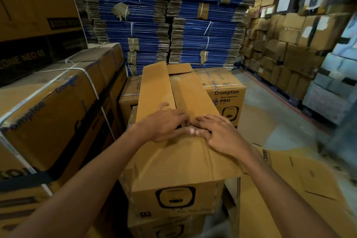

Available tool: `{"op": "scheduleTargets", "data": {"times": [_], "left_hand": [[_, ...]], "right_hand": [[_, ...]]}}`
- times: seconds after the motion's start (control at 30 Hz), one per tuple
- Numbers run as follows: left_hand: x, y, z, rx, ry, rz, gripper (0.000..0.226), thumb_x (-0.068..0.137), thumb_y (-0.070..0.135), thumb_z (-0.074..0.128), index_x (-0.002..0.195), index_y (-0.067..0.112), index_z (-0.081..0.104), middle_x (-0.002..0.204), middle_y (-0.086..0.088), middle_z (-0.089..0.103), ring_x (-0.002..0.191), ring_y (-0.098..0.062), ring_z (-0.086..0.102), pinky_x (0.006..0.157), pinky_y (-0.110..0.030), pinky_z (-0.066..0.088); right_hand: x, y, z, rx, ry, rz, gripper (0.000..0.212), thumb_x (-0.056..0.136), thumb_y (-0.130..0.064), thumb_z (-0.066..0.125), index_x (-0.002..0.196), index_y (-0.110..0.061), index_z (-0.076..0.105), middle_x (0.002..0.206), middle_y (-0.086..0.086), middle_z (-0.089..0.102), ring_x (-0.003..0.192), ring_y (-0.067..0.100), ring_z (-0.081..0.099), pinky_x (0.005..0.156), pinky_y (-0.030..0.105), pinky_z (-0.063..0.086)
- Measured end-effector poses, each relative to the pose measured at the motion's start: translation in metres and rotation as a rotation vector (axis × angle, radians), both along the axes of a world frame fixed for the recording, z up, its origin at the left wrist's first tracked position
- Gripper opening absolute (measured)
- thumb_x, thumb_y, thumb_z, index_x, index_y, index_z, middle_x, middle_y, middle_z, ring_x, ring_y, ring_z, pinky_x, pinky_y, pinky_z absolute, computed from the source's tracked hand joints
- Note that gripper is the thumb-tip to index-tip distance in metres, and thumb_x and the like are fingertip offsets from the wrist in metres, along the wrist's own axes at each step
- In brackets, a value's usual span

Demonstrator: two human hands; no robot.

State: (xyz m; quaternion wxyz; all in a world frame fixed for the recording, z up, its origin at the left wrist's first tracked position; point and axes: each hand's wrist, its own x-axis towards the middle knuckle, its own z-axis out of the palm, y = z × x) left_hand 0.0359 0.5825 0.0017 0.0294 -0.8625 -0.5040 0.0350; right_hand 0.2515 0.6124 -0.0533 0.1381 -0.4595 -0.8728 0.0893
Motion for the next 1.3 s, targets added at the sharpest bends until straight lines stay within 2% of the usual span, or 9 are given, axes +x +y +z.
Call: {"op": "scheduleTargets", "data": {"times": [0.1, 0.2, 0.37, 0.57, 0.7, 0.8, 0.97, 1.2, 1.3], "left_hand": [[-0.006, -0.001, 0.024, 0.344, 0.085, 0.027, 0.053, 0.104, 0.059, 0.025, 0.108, 0.026, 0.067, 0.105, 0.004, 0.063, 0.102, -0.015, 0.058, 0.108, -0.046, 0.032], [-0.032, -0.009, 0.046, 0.514, -0.131, 0.236, 0.030, 0.104, 0.044, 0.041, 0.111, 0.026, 0.065, 0.109, 0.003, 0.065, 0.111, -0.018, 0.058, 0.107, -0.047, 0.039], [-0.102, -0.020, 0.043, 0.374, -0.186, 0.612, 0.025, 0.098, 0.022, 0.056, 0.122, 0.019, 0.065, 0.139, -0.005, 0.048, 0.127, -0.026, 0.039, 0.100, -0.048, 0.049], [-0.139, -0.025, 0.007, 0.136, -0.082, 0.868, 0.057, 0.103, 0.057, 0.036, 0.155, 0.033, 0.030, 0.166, -0.010, 0.015, 0.153, -0.040, 0.006, 0.116, -0.068, 0.023], [-0.141, -0.029, -0.021, -0.019, -0.643, 0.990, 0.065, 0.100, 0.056, 0.050, 0.155, 0.028, 0.030, 0.153, -0.017, 0.034, 0.127, -0.040, 0.050, 0.093, -0.053, 0.057], [-0.113, -0.045, -0.047, -0.119, -0.963, 0.944, 0.073, 0.096, 0.060, 0.054, 0.156, 0.028, 0.026, 0.149, -0.015, 0.037, 0.115, -0.036, 0.060, 0.079, -0.047, 0.063], [-0.031, -0.059, -0.096, -0.157, -0.767, 0.811, 0.080, 0.102, 0.058, 0.042, 0.160, 0.029, -0.003, 0.160, -0.017, 0.010, 0.132, -0.039, 0.040, 0.092, -0.038, 0.052], [-0.033, -0.055, -0.088, -0.147, -0.555, 0.751, 0.085, 0.087, 0.085, 0.016, 0.153, 0.032, 0.018, 0.159, -0.018, 0.019, 0.141, -0.043, 0.025, 0.110, -0.053, 0.033], [-0.038, -0.041, -0.077, -0.105, -0.455, 0.829, 0.085, 0.087, 0.085, 0.032, 0.151, 0.032, 0.019, 0.163, -0.025, 0.008, 0.149, -0.049, 0.010, 0.114, -0.065, 0.024]], "right_hand": [[0.003, 0.000, -0.001, 0.028, 0.009, 0.004, 0.045, 0.106, -0.053, 0.035, 0.149, -0.044, 0.044, 0.161, -0.016, 0.034, 0.151, 0.007, 0.022, 0.121, 0.036, 0.009], [0.005, -0.003, -0.002, 0.034, 0.042, -0.008, 0.044, 0.106, -0.052, 0.036, 0.148, -0.044, 0.046, 0.159, -0.017, 0.037, 0.150, 0.006, 0.024, 0.120, 0.032, 0.008], [0.005, -0.002, -0.004, 0.038, 0.046, -0.022, 0.046, 0.104, -0.058, 0.033, 0.149, -0.048, 0.040, 0.160, -0.020, 0.034, 0.150, 0.004, 0.022, 0.120, 0.030, 0.006], [0.005, -0.008, 0.002, 0.028, -0.025, -0.020, 0.061, 0.096, -0.072, 0.021, 0.150, -0.049, 0.037, 0.161, -0.021, 0.032, 0.149, 0.002, 0.022, 0.120, 0.032, 0.006], [-0.006, -0.015, 0.025, 0.019, -0.104, -0.081, 0.044, 0.106, -0.043, 0.040, 0.149, -0.037, 0.043, 0.154, -0.010, 0.045, 0.143, 0.014, 0.037, 0.119, 0.043, 0.020], [-0.030, -0.021, 0.044, 0.042, -0.256, -0.107, 0.049, 0.094, -0.016, 0.047, 0.143, -0.024, 0.049, 0.138, 0.003, 0.058, 0.129, 0.024, 0.051, 0.114, 0.048, 0.028], [-0.063, -0.033, 0.059, -0.291, -0.197, -0.017, 0.048, 0.107, -0.051, 0.034, 0.137, -0.018, 0.054, 0.139, 0.010, 0.053, 0.121, 0.024, 0.053, 0.086, 0.038, 0.040], [-0.060, -0.040, 0.040, -0.224, -0.272, -0.103, 0.063, 0.101, -0.066, 0.034, 0.141, -0.020, 0.049, 0.138, 0.012, 0.055, 0.126, 0.031, 0.051, 0.101, 0.045, 0.038], [-0.054, -0.045, 0.032, -0.190, -0.189, -0.147, 0.063, 0.100, -0.066, 0.037, 0.147, -0.024, 0.045, 0.137, 0.010, 0.058, 0.127, 0.030, 0.049, 0.103, 0.044, 0.035]]}}
